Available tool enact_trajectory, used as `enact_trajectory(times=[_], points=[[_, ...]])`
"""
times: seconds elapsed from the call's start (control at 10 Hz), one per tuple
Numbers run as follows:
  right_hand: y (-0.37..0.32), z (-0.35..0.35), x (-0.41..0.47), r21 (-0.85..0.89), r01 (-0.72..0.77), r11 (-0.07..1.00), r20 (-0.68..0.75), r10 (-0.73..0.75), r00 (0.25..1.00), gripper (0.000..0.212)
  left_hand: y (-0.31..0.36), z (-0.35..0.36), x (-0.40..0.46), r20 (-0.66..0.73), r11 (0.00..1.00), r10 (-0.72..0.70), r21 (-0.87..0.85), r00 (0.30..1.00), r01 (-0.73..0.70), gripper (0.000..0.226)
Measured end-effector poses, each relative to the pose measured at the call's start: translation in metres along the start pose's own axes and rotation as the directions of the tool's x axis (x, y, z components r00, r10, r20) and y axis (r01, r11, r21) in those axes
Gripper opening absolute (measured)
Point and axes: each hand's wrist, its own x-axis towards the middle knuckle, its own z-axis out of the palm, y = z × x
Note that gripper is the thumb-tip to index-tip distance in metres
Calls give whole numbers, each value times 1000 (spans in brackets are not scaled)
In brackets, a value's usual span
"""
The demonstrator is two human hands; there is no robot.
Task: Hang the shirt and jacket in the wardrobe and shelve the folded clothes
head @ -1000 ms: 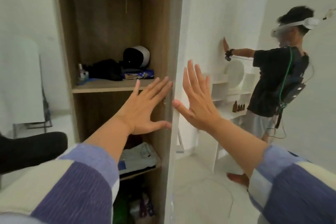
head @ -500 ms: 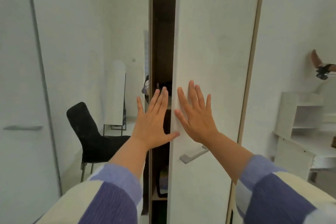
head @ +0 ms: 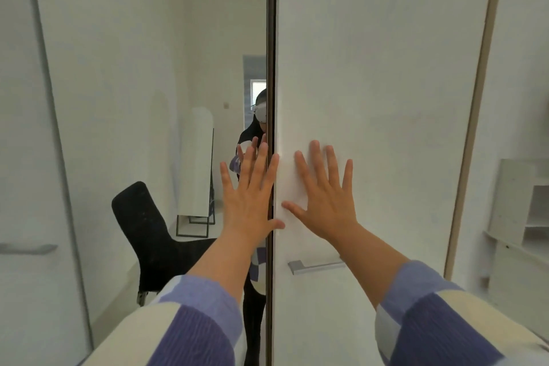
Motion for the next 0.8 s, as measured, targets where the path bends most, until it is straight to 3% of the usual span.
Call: enact_trajectory(times=[0.2,0.4,0.6,0.7,0.8], points=[[6,45,36,-34,-15,999,19,15,1000,113,-10,44,44,29,1000,-13,27,999,12,139],[3,63,47,-49,-40,998,-30,38,999,108,-6,66,63,81,997,-60,60,995,55,143],[3,49,41,-20,-23,1000,54,25,998,106,4,53,59,170,993,-109,68,980,98,142],[12,20,45,-19,44,999,127,-41,991,95,2,31,54,241,995,-89,65,966,75,140],[21,1,25,69,44,997,102,-51,993,84,10,13,42,196,997,-75,14,978,74,137]])
